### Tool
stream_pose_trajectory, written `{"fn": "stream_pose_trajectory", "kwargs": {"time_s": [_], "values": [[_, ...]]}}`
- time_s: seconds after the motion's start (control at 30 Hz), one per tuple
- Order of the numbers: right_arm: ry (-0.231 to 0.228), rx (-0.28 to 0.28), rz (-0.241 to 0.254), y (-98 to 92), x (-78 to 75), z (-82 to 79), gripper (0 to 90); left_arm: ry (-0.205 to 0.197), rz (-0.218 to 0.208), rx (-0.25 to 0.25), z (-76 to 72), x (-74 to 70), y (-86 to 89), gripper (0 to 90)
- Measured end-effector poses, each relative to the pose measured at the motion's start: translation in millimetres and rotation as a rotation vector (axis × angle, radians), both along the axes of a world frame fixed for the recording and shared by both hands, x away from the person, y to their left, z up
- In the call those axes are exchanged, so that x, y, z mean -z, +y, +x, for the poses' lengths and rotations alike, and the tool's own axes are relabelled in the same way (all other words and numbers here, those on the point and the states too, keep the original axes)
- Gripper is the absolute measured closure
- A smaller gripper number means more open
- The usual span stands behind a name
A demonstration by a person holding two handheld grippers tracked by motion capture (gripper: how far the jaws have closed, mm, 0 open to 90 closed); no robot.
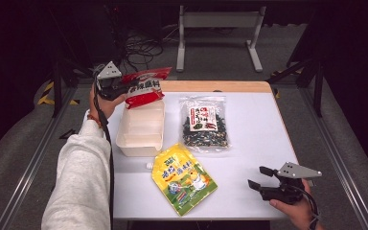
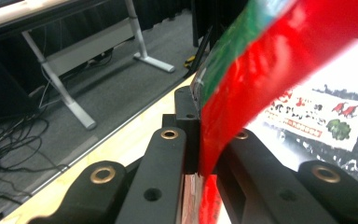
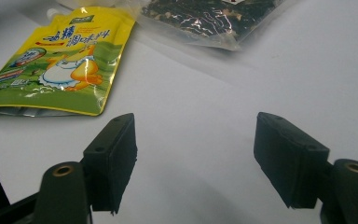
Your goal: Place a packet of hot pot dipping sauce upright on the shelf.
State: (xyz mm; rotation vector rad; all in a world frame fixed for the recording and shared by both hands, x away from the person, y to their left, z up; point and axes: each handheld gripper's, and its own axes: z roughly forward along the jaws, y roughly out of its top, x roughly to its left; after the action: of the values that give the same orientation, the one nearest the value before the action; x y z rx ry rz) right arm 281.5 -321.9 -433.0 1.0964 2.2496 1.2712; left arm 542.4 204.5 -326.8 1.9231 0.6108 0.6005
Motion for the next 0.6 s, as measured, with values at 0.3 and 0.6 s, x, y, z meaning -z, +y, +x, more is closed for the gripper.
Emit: {"fn": "stream_pose_trajectory", "kwargs": {"time_s": [0.3, 0.6], "values": [[0.015, 0.003, 0.006, 0.7, 1.5, -0.7, 30.0, 0.000, 0.038, 0.013, 13.6, 12.1, -9.1, 89.7], [0.023, -0.002, 0.013, 0.2, 2.1, -1.1, 29.5, 0.065, -0.018, 0.001, 15.8, 34.0, 2.7, 89.5]]}}
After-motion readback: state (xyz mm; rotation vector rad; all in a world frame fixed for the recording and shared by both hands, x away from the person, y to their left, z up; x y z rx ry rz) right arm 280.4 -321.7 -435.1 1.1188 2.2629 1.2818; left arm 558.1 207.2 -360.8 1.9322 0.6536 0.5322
